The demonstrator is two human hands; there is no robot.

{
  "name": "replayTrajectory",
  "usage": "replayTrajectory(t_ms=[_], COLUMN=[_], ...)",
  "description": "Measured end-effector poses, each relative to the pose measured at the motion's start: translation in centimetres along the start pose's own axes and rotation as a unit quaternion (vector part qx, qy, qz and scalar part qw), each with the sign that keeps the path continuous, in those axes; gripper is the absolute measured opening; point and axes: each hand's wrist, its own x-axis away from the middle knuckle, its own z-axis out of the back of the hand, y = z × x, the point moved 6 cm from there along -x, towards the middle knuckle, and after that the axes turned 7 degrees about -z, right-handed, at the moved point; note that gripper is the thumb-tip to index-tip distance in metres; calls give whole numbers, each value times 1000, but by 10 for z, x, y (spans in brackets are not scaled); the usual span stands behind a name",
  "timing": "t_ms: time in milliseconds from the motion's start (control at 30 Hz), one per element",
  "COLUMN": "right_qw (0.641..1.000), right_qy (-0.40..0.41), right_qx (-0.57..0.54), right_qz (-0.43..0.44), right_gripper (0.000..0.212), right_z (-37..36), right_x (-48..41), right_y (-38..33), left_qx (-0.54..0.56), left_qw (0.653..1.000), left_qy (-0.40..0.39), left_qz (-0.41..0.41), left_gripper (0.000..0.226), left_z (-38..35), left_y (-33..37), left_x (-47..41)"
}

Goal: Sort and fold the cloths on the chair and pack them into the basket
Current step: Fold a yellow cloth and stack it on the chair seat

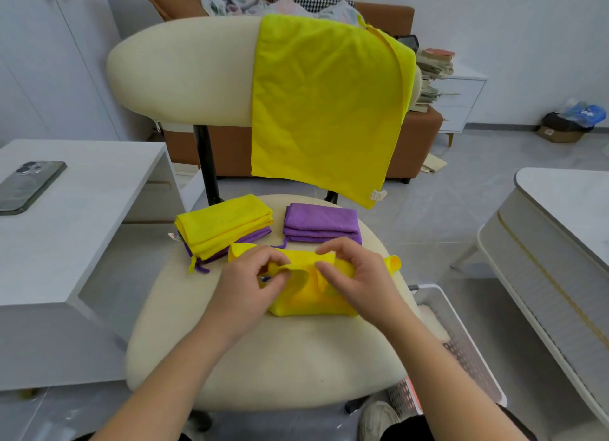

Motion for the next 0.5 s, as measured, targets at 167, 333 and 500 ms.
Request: replayTrajectory(t_ms=[167, 333, 500], right_qw=[999, 997, 999], right_qy=[-28, 4, -46], right_qx=[13, 21, -13], right_qz=[40, 68, 17], right_gripper=[22, 8, 7], right_z=[-17, -11, -17], right_x=[-6, -11, -7], right_y=[-2, -2, 0], left_qx=[8, 155, 232], left_qw=[1000, 979, 954], left_qy=[-7, -39, 26], left_qz=[25, 129, 190], left_gripper=[18, 15, 32], left_z=[-11, -16, -13], left_y=[2, -13, -18], left_x=[-9, -10, -10])
